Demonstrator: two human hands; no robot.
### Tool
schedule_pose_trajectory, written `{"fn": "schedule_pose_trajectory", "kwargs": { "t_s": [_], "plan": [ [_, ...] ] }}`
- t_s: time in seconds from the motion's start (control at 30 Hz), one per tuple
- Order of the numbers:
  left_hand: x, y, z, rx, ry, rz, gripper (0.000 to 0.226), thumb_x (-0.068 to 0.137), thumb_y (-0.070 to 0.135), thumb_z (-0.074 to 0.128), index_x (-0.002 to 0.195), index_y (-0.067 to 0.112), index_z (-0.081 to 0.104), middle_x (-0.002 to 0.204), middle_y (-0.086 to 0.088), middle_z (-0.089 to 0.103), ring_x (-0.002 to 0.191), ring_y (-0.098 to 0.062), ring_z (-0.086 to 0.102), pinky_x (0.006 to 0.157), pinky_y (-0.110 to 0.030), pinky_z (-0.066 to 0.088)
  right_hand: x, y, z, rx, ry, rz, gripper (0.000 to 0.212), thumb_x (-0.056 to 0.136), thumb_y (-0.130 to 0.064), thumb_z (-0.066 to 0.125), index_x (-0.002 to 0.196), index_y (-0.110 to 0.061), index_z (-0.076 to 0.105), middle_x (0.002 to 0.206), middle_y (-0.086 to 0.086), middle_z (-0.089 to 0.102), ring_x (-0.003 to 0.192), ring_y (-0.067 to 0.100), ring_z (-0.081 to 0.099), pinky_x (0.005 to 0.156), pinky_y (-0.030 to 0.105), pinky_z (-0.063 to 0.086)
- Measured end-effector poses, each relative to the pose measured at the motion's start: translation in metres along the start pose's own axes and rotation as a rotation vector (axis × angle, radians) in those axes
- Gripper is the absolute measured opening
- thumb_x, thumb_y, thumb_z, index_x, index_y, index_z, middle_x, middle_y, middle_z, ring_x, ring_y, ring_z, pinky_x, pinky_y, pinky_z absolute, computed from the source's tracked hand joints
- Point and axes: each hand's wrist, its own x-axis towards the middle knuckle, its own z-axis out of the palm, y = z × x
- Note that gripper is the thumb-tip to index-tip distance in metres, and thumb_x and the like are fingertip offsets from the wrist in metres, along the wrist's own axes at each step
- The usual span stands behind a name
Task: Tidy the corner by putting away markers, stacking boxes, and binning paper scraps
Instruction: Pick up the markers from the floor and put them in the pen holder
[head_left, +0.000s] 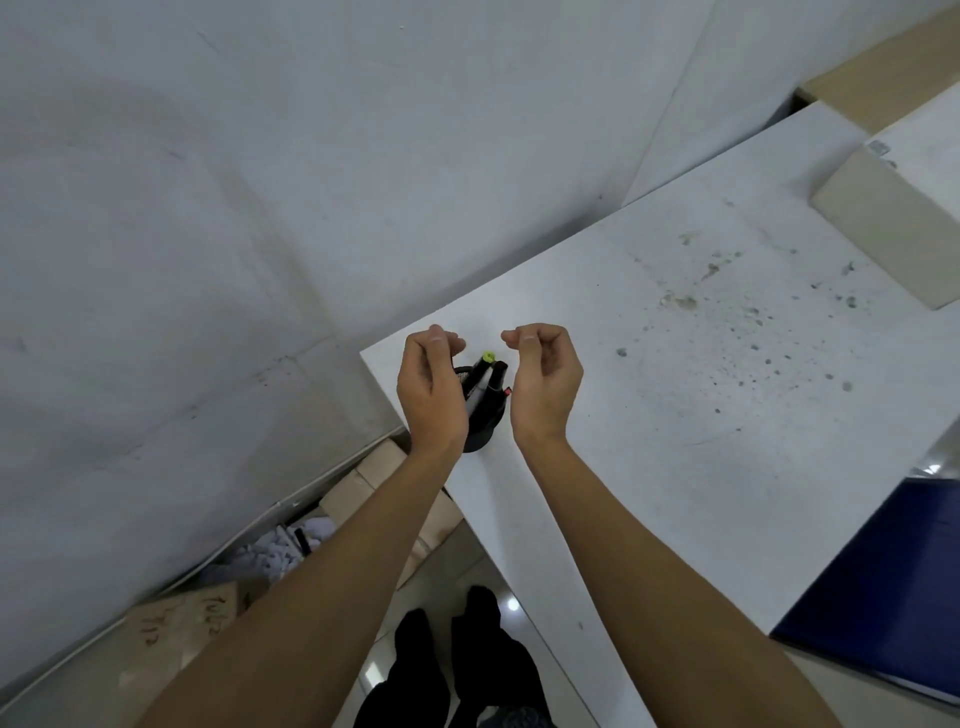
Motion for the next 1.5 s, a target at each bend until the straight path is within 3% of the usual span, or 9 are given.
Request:
{"fn": "schedule_pose_trajectory", "kwargs": {
  "t_s": [0.2, 0.33, 0.73, 0.83, 0.97, 1.17, 1.27, 1.37, 1.5],
  "plan": [
    [-0.008, 0.006, -0.007, 0.152, -0.021, 0.028, 0.037, 0.102, 0.02, 0.038, 0.082, 0.008, 0.068, 0.086, 0.004, 0.072, 0.09, -0.005, 0.066, 0.085, -0.021, 0.048, -0.009, -0.007, -0.002, -0.113, -0.023, -0.108, 0.013, 0.091, -0.02, 0.051, 0.087, -0.013, 0.061, 0.088, -0.005, 0.069, 0.092, 0.016, 0.064, 0.093, 0.042, 0.05],
    [-0.021, 0.003, -0.013, 0.256, -0.118, 0.066, 0.034, 0.102, 0.021, 0.042, 0.087, 0.017, 0.072, 0.091, 0.013, 0.074, 0.095, 0.002, 0.066, 0.091, -0.028, 0.051, -0.019, -0.012, -0.005, -0.14, -0.063, -0.138, 0.023, 0.087, -0.033, 0.049, 0.087, -0.014, 0.061, 0.087, -0.005, 0.067, 0.091, 0.015, 0.062, 0.089, 0.037, 0.049],
    [-0.049, 0.034, -0.03, 0.154, 0.032, 0.09, 0.038, 0.101, 0.018, 0.043, 0.075, 0.024, 0.07, 0.083, 0.006, 0.073, 0.087, -0.007, 0.068, 0.075, -0.005, 0.043, -0.044, -0.034, -0.012, -0.105, -0.206, -0.088, 0.009, 0.095, -0.014, 0.059, 0.087, -0.012, 0.063, 0.076, -0.006, 0.067, 0.072, 0.01, 0.063, 0.069, 0.027, 0.054],
    [-0.059, 0.033, -0.047, 0.177, 0.041, 0.083, 0.037, 0.102, 0.02, 0.043, 0.076, 0.028, 0.069, 0.082, 0.004, 0.073, 0.085, -0.007, 0.067, 0.08, -0.016, 0.048, -0.056, -0.037, -0.012, -0.094, -0.254, -0.069, 0.01, 0.096, -0.016, 0.059, 0.087, -0.013, 0.064, 0.072, -0.004, 0.066, 0.069, 0.011, 0.064, 0.069, 0.029, 0.054],
    [-0.073, 0.026, -0.08, 0.196, 0.069, 0.066, 0.034, 0.102, 0.023, 0.043, 0.082, 0.026, 0.07, 0.081, 0.008, 0.073, 0.087, -0.02, 0.067, 0.089, -0.035, 0.052, -0.082, -0.039, -0.01, -0.1, -0.315, -0.045, 0.011, 0.097, -0.015, 0.059, 0.089, -0.009, 0.064, 0.075, 0.003, 0.067, 0.069, 0.008, 0.062, 0.068, 0.016, 0.05],
    [-0.102, 0.022, -0.143, 0.207, 0.111, 0.059, 0.035, 0.104, 0.026, 0.041, 0.087, 0.021, 0.071, 0.082, 0.007, 0.073, 0.083, -0.006, 0.066, 0.085, -0.018, 0.045, -0.139, -0.029, -0.001, -0.141, -0.411, -0.035, 0.012, 0.096, -0.018, 0.06, 0.087, -0.01, 0.064, 0.077, 0.01, 0.066, 0.076, 0.027, 0.065, 0.071, 0.034, 0.054],
    [-0.12, 0.021, -0.185, 0.206, 0.135, 0.051, 0.035, 0.104, 0.025, 0.041, 0.088, 0.018, 0.071, 0.081, 0.006, 0.073, 0.081, -0.005, 0.066, 0.09, -0.018, 0.046, -0.184, -0.03, 0.004, -0.125, -0.443, -0.029, 0.015, 0.097, -0.014, 0.059, 0.085, -0.006, 0.063, 0.071, 0.009, 0.064, 0.067, 0.018, 0.061, 0.064, 0.026, 0.05],
    [-0.138, 0.019, -0.229, 0.202, 0.161, 0.068, 0.035, 0.104, 0.023, 0.042, 0.086, 0.016, 0.071, 0.08, 0.003, 0.073, 0.079, 0.001, 0.065, 0.081, -0.004, 0.041, -0.225, -0.026, 0.012, -0.128, -0.499, 0.001, 0.015, 0.098, -0.014, 0.058, 0.083, -0.011, 0.063, 0.067, -0.001, 0.063, 0.062, 0.006, 0.059, 0.063, 0.019, 0.049],
    [-0.158, 0.013, -0.29, 0.214, 0.185, 0.055, 0.03, 0.102, 0.019, 0.046, 0.086, 0.015, 0.071, 0.081, -0.001, 0.073, 0.079, 0.007, 0.064, 0.075, -0.001, 0.042, -0.274, -0.01, 0.022, -0.158, -0.624, 0.091, 0.012, 0.097, -0.017, 0.059, 0.091, -0.01, 0.067, 0.072, 0.001, 0.069, 0.062, 0.015, 0.061, 0.057, 0.025, 0.05]
  ]
}}
